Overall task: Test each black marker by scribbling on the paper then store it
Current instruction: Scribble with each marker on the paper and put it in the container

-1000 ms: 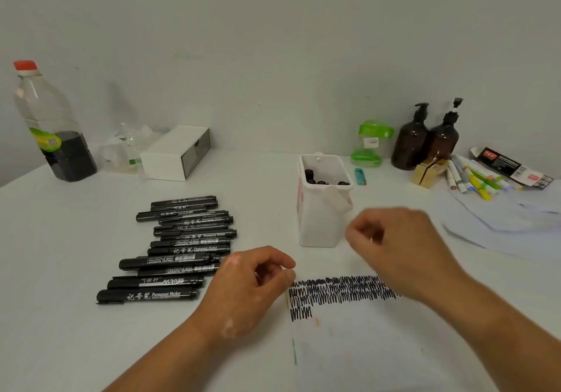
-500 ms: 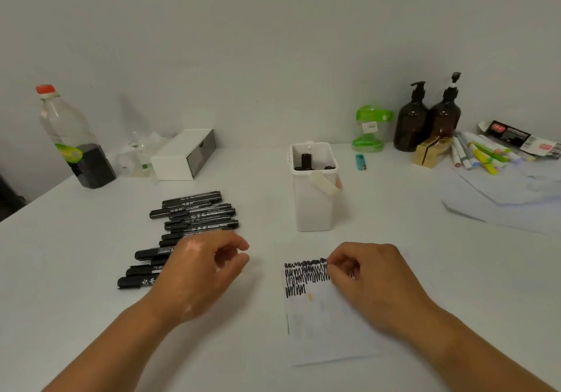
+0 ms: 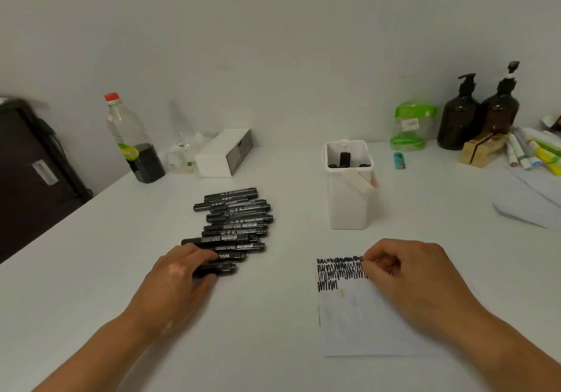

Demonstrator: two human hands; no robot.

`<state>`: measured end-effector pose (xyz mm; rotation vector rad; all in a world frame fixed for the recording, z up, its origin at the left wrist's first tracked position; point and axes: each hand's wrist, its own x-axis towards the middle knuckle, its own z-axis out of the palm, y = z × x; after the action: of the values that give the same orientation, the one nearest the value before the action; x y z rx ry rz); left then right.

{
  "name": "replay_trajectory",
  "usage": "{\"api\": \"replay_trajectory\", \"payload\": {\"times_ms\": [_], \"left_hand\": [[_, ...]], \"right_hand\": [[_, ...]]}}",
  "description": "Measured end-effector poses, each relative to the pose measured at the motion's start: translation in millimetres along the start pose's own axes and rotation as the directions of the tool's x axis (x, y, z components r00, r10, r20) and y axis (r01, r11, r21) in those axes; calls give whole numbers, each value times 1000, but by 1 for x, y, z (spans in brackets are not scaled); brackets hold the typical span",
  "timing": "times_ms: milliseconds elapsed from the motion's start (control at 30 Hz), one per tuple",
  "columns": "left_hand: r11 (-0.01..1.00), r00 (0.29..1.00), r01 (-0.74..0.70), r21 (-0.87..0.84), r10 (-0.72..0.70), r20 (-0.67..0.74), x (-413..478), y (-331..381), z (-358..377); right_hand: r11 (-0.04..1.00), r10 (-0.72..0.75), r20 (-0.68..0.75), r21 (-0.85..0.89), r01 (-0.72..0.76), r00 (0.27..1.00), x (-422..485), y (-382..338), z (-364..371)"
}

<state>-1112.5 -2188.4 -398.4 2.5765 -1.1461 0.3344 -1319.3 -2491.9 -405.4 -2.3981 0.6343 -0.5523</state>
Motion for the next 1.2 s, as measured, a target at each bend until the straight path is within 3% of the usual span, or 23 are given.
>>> {"api": "replay_trajectory", "payload": {"times_ms": [333, 567, 733, 1000, 1200], "left_hand": [[975, 985, -159, -158, 167, 37, 16, 45, -2], [880, 930, -339, -332, 367, 24, 40, 112, 18], [831, 896, -418, -366, 443, -19, 57, 138, 28], [873, 953, -280, -399, 304, -3, 61, 114, 43], [875, 938, -288, -389, 340, 69, 51, 123, 50]], "right_hand": [[999, -15, 18, 34, 14, 1000, -1, -5, -1], [976, -91, 74, 203, 75, 993, -5, -13, -1], [955, -41, 82, 295, 15, 996, 0, -9, -1], [891, 51, 47, 449, -67, 998, 8, 1, -15], [876, 49, 67, 477, -75, 997, 4, -7, -9]]}}
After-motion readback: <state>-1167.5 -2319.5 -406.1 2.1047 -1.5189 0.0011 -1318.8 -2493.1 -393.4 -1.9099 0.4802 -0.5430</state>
